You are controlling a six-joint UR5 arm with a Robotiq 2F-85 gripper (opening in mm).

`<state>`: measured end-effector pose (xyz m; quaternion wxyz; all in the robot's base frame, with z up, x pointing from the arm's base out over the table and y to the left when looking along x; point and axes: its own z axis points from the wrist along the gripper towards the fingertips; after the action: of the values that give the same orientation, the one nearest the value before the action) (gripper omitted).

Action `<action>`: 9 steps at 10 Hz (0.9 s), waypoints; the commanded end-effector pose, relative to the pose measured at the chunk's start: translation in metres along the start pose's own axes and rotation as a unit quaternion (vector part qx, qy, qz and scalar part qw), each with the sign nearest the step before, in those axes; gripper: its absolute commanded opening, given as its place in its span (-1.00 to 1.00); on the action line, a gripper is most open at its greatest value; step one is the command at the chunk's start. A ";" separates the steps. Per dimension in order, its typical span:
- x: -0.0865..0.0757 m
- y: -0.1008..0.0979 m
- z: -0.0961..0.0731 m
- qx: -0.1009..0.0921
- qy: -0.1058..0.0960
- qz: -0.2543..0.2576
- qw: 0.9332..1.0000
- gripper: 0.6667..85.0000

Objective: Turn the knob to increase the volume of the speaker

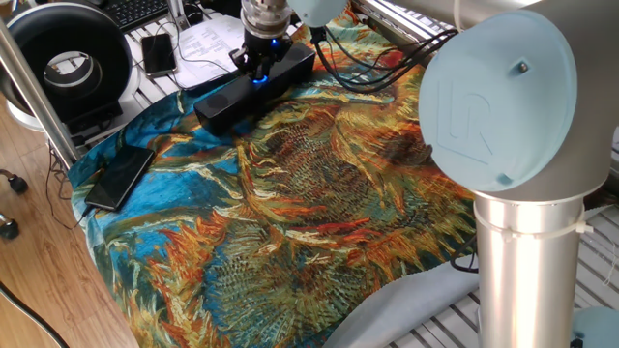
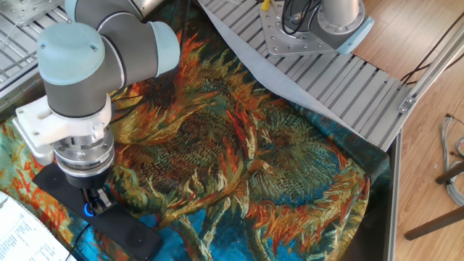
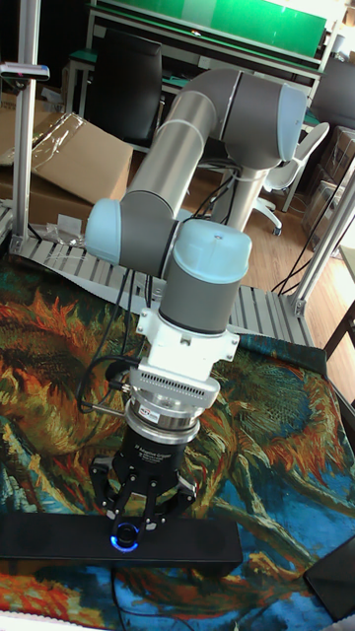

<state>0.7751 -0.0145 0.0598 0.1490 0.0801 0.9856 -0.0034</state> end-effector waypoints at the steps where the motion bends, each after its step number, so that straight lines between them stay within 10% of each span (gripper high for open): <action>1: 0.001 0.011 -0.002 -0.017 0.006 -0.014 1.000 -0.72; 9: 0.006 0.017 -0.001 -0.056 0.000 -0.119 0.991 -0.04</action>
<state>0.7726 0.0020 0.0584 0.1486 -0.0331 0.9881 0.0236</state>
